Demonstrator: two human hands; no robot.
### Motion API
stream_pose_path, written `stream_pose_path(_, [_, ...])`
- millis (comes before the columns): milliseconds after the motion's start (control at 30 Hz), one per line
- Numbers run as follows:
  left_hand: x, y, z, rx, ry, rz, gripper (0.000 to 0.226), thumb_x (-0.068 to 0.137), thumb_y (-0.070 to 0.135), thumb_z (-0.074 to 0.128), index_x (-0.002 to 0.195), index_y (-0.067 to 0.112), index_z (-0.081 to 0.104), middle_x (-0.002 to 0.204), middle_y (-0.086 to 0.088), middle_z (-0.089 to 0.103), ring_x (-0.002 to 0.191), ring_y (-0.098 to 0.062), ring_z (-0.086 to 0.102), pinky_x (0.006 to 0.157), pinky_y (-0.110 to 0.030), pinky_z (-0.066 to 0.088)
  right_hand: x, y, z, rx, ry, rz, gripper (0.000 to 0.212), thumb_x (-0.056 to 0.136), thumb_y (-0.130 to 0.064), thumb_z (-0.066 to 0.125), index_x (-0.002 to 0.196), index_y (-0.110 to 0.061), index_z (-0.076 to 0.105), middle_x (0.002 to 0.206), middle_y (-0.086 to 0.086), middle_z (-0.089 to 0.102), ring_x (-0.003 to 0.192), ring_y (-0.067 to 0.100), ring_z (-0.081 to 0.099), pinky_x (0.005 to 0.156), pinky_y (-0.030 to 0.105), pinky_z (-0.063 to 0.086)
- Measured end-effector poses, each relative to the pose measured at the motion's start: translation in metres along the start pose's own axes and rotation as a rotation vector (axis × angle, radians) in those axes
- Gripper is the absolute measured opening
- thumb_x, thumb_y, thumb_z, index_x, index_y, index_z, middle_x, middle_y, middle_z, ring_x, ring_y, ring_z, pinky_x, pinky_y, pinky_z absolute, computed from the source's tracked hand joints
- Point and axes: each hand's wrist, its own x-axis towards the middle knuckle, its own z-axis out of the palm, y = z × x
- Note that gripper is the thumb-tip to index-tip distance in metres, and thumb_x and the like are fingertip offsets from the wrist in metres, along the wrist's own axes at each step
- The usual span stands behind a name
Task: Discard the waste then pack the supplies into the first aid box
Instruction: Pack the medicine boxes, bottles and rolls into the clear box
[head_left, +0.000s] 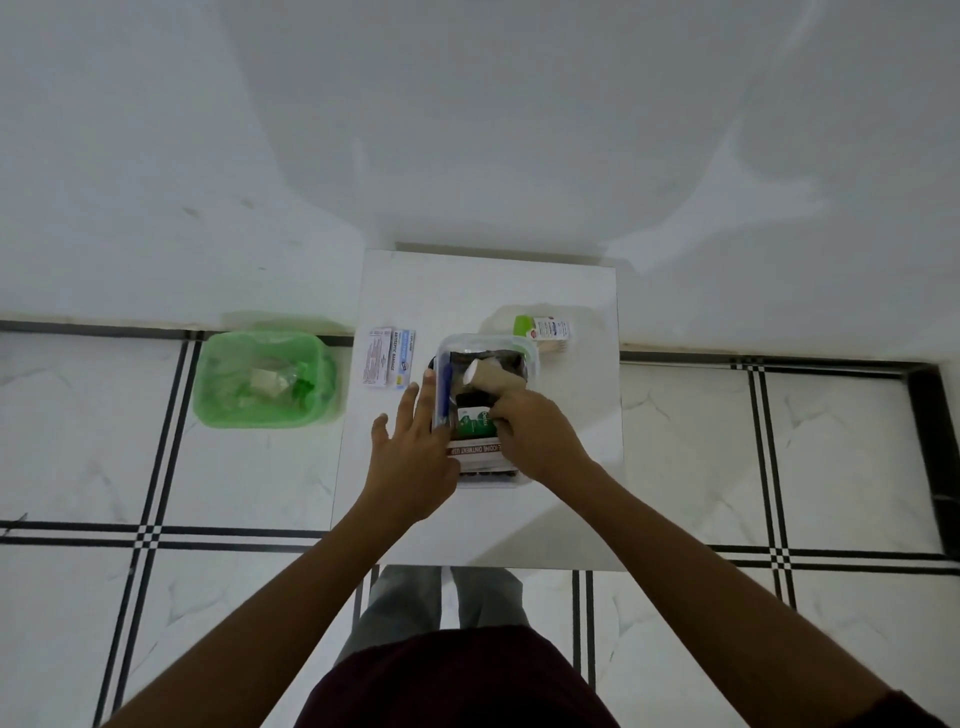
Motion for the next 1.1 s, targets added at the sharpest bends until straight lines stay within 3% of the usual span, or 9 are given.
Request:
stream_pose_path(67, [0.000, 0.000, -0.001, -0.081, 0.098, 0.012, 0.050, 0.086, 0.025, 0.058, 0.132, 0.010, 0.046, 0.157, -0.017, 0.018, 0.143, -0.038, 0.020, 0.102, -0.062, 0.036, 0.007, 0.000, -0.007, -0.019, 0.170, -0.011, 0.016, 0.086, -0.004, 0.054, 0.094, -0.011, 0.066, 0.087, 0.010, 0.067, 0.079, 0.024, 0.059, 0.064, 0.033, 0.052])
stream_pose_path(133, [0.003, 0.000, -0.001, -0.146, 0.137, 0.004, 0.046, 0.085, 0.023, 0.059, 0.127, 0.009, 0.049, 0.154, -0.017, 0.027, 0.140, -0.038, 0.026, 0.101, -0.059, 0.039, 0.018, 0.000, -0.009, -0.165, 0.244, 0.008, 0.016, 0.080, -0.004, 0.060, 0.094, -0.010, 0.064, 0.085, 0.010, 0.068, 0.080, 0.028, 0.058, 0.061, 0.036, 0.051])
stream_pose_path(233, [0.007, -0.002, -0.001, -0.147, 0.123, -0.002, 0.044, 0.086, 0.023, 0.057, 0.128, 0.013, 0.049, 0.156, -0.015, 0.021, 0.142, -0.036, 0.020, 0.106, -0.059, 0.033, 0.031, 0.000, -0.008, -0.348, 0.161, 0.072, 0.020, 0.069, -0.011, 0.072, 0.087, -0.009, 0.065, 0.079, 0.009, 0.072, 0.082, 0.033, 0.062, 0.062, 0.038, 0.047])
stream_pose_path(367, [0.012, -0.009, 0.001, -0.123, 0.108, 0.016, 0.039, 0.089, 0.025, 0.053, 0.127, 0.017, 0.054, 0.159, -0.012, 0.012, 0.145, -0.035, 0.011, 0.107, -0.061, 0.028, 0.037, 0.005, -0.004, -0.433, 0.110, 0.055, 0.021, 0.060, -0.012, 0.074, 0.079, -0.012, 0.064, 0.065, 0.004, 0.068, 0.077, 0.031, 0.060, 0.066, 0.041, 0.041])
stream_pose_path(533, [0.013, -0.016, 0.001, -0.187, 0.095, 0.032, 0.037, 0.088, 0.028, 0.054, 0.125, 0.019, 0.054, 0.160, -0.009, 0.011, 0.145, -0.034, 0.011, 0.105, -0.060, 0.029, 0.035, 0.007, -0.011, -0.401, 0.035, 0.019, 0.029, 0.074, -0.013, 0.058, 0.103, -0.013, 0.062, 0.094, 0.005, 0.069, 0.100, 0.032, 0.051, 0.079, 0.044, 0.030])
stream_pose_path(633, [0.012, -0.019, 0.001, -0.191, 0.089, 0.044, 0.039, 0.087, 0.031, 0.050, 0.124, 0.020, 0.054, 0.160, -0.008, 0.010, 0.145, -0.033, 0.011, 0.103, -0.059, 0.032, 0.027, 0.002, -0.015, -0.429, -0.027, 0.054, 0.031, 0.076, -0.014, 0.056, 0.107, -0.017, 0.059, 0.097, 0.000, 0.067, 0.105, 0.028, 0.049, 0.083, 0.045, 0.031])
stream_pose_path(867, [0.014, -0.013, 0.006, -0.191, 0.074, 0.039, 0.042, 0.088, 0.024, 0.052, 0.130, 0.018, 0.049, 0.158, -0.012, 0.015, 0.144, -0.036, 0.013, 0.105, -0.061, 0.030, 0.024, -0.001, -0.003, -0.377, -0.147, 0.152, 0.022, 0.078, -0.012, 0.056, 0.100, -0.016, 0.057, 0.094, 0.001, 0.063, 0.104, 0.026, 0.048, 0.083, 0.045, 0.030])
stream_pose_path(1100, [0.021, -0.018, -0.001, -0.239, 0.117, 0.051, 0.058, 0.085, 0.045, 0.030, 0.137, 0.022, 0.041, 0.157, -0.008, 0.020, 0.144, -0.030, 0.015, 0.105, -0.056, 0.032, 0.019, 0.003, -0.010, -0.304, -0.091, 0.161, 0.016, 0.076, -0.018, 0.054, 0.093, -0.019, 0.055, 0.092, -0.004, 0.059, 0.095, 0.021, 0.047, 0.077, 0.041, 0.029])
